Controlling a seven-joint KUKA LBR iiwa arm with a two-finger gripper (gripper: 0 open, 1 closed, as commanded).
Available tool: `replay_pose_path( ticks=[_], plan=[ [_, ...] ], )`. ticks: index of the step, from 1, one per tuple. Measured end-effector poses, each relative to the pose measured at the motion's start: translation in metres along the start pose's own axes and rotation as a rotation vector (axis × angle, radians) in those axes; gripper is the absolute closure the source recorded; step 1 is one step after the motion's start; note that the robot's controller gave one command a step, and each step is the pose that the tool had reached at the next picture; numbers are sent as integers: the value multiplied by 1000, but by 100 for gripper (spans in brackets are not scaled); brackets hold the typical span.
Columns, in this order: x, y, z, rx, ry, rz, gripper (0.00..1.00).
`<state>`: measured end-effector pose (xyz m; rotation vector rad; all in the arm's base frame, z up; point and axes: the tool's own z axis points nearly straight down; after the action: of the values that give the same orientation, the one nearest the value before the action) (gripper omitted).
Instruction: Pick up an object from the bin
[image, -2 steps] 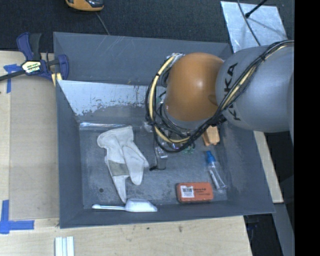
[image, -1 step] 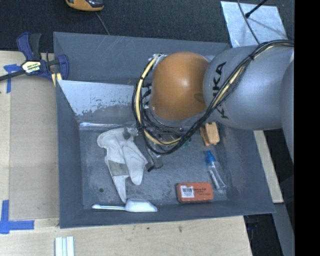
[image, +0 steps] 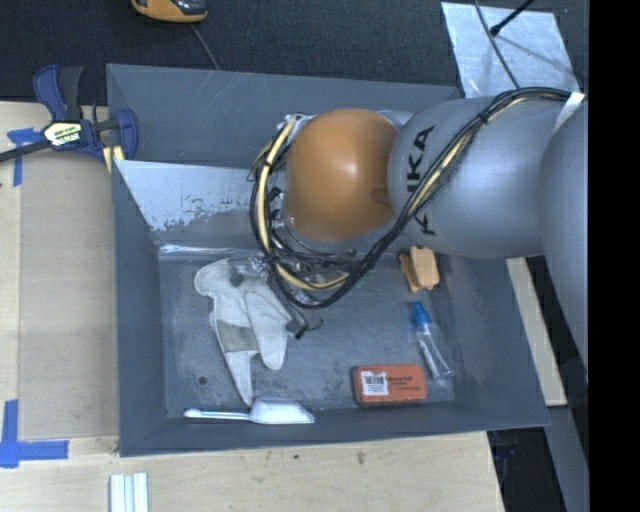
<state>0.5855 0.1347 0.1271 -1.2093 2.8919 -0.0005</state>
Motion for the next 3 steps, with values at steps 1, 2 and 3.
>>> replay_pose_path(
  ticks=[1,2,3],
  plan=[
    [-23,-12,40,0,0,-167,0],
    [-44,-9,52,2,-10,-338,100],
    [-44,-9,52,2,-10,-338,100]
  ],
)
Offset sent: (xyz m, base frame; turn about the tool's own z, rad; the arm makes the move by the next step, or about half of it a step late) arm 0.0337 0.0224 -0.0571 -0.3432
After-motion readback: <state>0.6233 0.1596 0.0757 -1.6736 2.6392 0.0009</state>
